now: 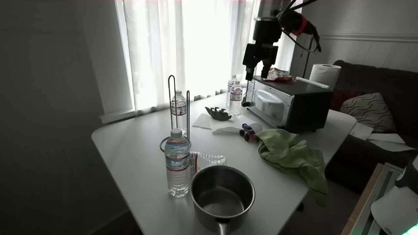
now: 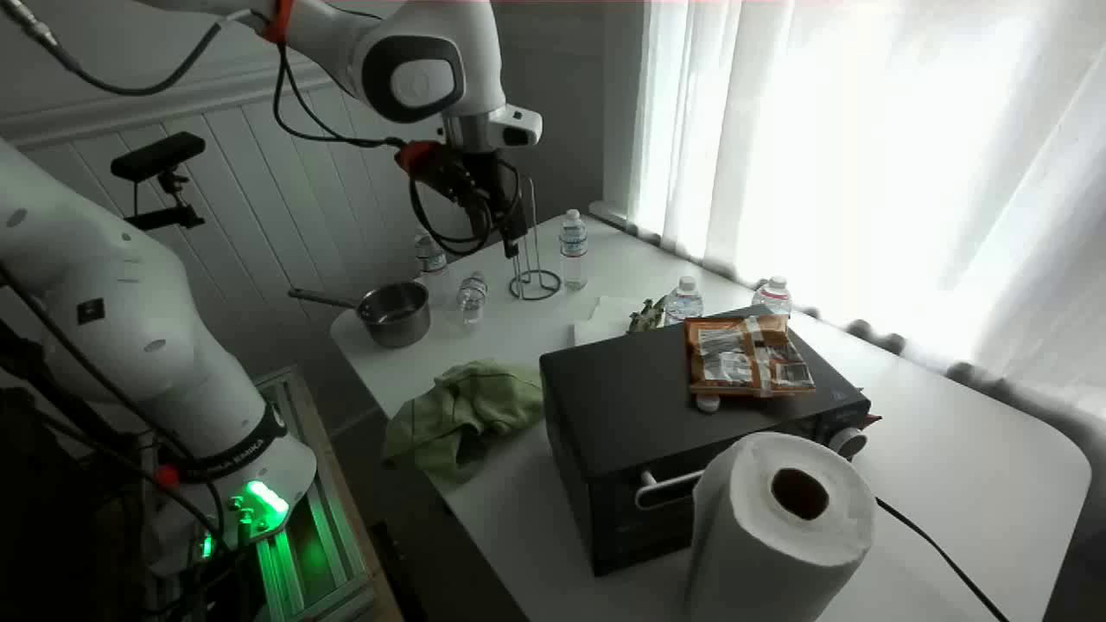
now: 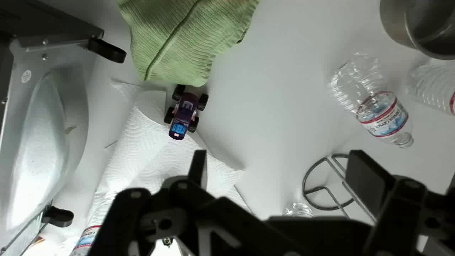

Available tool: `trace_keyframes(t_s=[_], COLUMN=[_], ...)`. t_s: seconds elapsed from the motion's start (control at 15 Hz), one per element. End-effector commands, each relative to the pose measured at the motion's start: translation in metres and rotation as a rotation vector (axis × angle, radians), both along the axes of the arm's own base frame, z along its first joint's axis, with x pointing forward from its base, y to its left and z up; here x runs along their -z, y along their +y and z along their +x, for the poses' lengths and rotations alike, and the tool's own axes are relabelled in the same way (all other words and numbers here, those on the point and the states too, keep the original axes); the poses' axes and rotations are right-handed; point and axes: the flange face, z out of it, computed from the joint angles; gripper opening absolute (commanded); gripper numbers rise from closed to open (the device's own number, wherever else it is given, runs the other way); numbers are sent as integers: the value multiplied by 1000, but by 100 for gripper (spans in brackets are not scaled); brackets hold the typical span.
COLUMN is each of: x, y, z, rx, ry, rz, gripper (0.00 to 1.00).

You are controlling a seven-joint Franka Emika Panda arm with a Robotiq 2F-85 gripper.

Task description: Pick up the green towel and put it on top of the black oven

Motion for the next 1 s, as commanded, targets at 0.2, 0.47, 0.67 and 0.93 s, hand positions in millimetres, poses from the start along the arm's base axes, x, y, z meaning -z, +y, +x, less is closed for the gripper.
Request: trace_keyframes(t_s=[0.2,0.47,0.67,0.93], x=[0,4,17,42], y=[0,0,-1,-2], z=[0,-2,-20,-45], rx=[0,42,171,288], ry=[1,31,81,157], rz=[0,-12,-123,-234], gripper=[100,100,100,100])
